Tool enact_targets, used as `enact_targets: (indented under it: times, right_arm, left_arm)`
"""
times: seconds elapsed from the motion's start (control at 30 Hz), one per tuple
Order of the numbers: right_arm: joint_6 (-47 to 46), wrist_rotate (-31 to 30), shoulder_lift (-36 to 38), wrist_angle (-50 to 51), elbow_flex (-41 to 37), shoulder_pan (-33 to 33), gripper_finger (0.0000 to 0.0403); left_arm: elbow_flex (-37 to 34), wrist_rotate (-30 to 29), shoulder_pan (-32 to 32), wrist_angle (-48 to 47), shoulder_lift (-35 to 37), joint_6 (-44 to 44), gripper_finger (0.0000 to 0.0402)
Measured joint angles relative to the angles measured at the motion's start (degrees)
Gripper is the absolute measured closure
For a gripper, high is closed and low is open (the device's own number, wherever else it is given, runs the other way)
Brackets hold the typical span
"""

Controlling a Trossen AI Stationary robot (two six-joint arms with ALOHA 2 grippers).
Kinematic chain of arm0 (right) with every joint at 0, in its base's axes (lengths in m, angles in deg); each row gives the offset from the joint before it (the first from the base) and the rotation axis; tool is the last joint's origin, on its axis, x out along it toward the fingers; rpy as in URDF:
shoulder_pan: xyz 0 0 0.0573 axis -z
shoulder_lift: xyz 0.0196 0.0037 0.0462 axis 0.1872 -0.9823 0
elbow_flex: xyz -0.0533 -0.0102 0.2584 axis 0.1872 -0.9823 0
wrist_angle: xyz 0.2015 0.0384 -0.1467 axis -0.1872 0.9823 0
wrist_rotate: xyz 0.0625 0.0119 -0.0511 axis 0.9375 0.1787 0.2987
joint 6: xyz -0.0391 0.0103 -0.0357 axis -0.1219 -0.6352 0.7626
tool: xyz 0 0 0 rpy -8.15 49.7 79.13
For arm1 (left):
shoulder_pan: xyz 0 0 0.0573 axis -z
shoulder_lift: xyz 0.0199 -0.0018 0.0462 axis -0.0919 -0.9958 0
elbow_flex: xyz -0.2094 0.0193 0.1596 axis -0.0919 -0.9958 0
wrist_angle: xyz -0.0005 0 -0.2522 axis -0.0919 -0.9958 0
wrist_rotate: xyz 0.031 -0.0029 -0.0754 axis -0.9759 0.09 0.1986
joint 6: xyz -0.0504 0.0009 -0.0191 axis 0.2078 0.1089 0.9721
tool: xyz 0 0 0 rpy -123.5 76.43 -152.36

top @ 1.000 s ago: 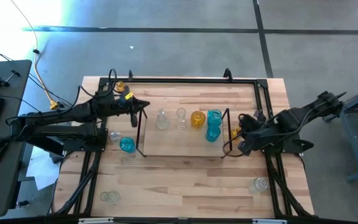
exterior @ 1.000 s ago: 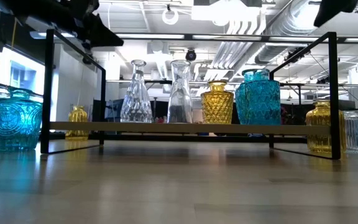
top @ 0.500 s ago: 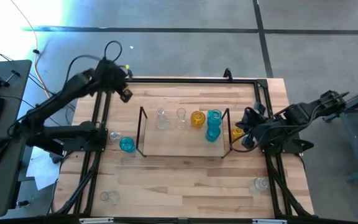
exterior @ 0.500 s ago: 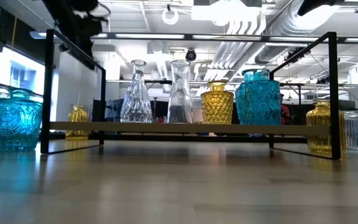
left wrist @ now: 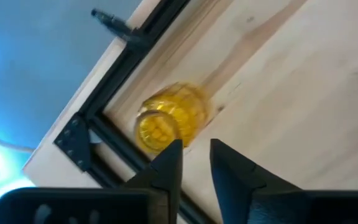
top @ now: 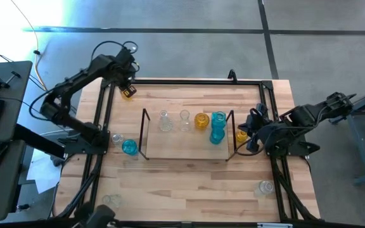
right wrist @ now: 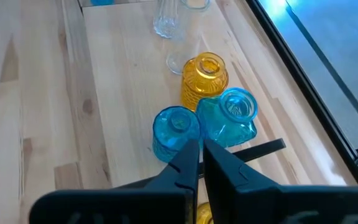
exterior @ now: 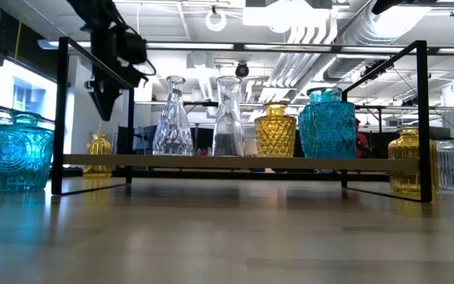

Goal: Sort vases onto shelf
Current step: Put the yellow vase on the shelf aligned with the other yellow vase

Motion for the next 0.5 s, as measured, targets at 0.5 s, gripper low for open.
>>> enact_targets:
  times: [0.5]
  right_arm:
    - [0.1,0.1,0.0,-0.1,0.0,0.0,0.0394]
  left_arm:
    - [0.0,-3.3,-3.2,0.5,-6.8,-1.2,0.0303]
